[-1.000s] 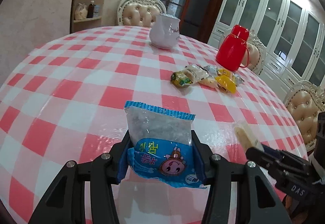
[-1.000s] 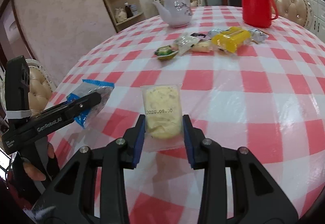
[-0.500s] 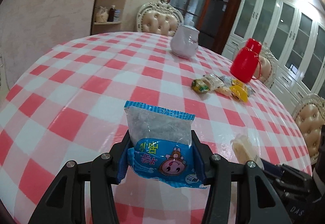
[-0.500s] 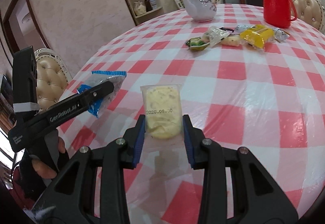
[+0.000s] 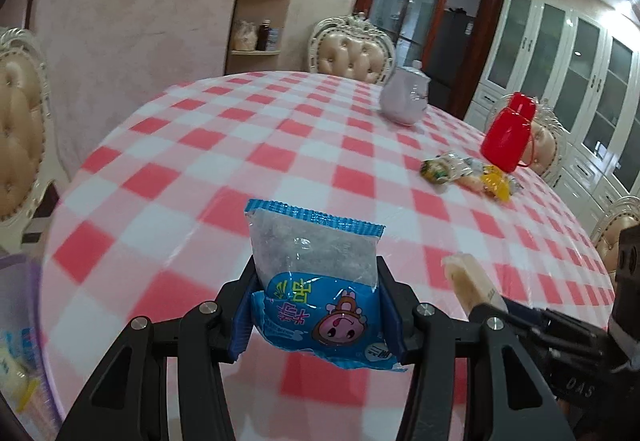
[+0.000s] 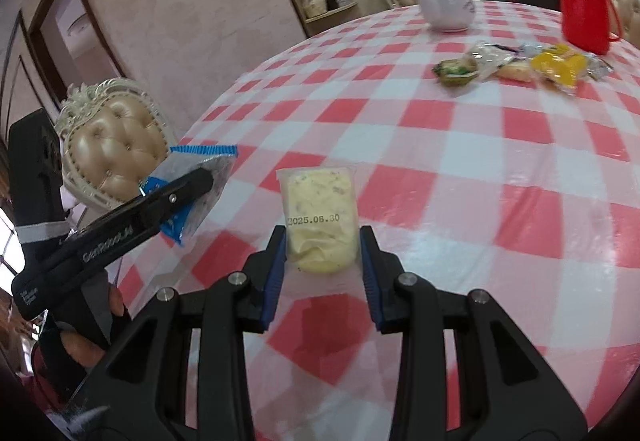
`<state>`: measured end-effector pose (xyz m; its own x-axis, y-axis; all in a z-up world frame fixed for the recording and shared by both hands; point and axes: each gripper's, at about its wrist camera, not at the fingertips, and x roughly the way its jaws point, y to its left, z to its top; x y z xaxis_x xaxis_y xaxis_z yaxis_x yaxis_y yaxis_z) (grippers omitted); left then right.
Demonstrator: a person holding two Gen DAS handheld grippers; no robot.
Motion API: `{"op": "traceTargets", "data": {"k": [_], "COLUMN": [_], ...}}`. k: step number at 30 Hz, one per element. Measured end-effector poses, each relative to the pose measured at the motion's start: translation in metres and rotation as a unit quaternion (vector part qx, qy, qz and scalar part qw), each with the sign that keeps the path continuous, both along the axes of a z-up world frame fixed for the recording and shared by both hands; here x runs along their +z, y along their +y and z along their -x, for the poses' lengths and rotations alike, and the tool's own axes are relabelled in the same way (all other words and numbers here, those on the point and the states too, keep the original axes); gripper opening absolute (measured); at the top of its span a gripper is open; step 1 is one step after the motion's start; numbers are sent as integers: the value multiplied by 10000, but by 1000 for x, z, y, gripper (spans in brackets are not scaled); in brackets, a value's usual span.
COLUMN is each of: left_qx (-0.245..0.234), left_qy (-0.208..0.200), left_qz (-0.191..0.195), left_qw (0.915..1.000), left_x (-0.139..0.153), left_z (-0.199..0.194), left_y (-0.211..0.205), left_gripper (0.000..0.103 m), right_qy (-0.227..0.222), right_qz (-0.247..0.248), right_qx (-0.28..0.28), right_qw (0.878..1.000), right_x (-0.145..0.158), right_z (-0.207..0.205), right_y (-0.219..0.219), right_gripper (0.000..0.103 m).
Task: Organize snacks
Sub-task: 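Carry the blue bag and cookie packet to the clear bin and open both grippers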
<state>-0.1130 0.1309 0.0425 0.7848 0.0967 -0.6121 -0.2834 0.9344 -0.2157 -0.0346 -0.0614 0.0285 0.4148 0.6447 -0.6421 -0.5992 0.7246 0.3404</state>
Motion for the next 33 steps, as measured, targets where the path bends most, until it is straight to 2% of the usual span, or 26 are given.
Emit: {"op": "traceTargets", "data": {"k": [11,20,27,33], "left_qx": [458,1091,1671,2421], "left_qy": [43,-32,12,39], "left_qz": [31,50,39,-73], "left_qw": [9989,9940,9859,9702], "left_x": [1,5,2,6], "left_z": [57,99,128,173], "left_y": [46,95,135,174], "left_gripper": [53,53,53,53], "right_qy": [22,-45,-66,-143], "right_qz": [169,238,196,243], "right_qx": [839,1524,2076,2631], "right_qw": [9963,9880,9780,9643], "right_x": [-8,-9,-7,-7], "right_z": [37,73,102,137], "right_y": [66,116,156,192], "right_gripper": [39,39,39,39]}}
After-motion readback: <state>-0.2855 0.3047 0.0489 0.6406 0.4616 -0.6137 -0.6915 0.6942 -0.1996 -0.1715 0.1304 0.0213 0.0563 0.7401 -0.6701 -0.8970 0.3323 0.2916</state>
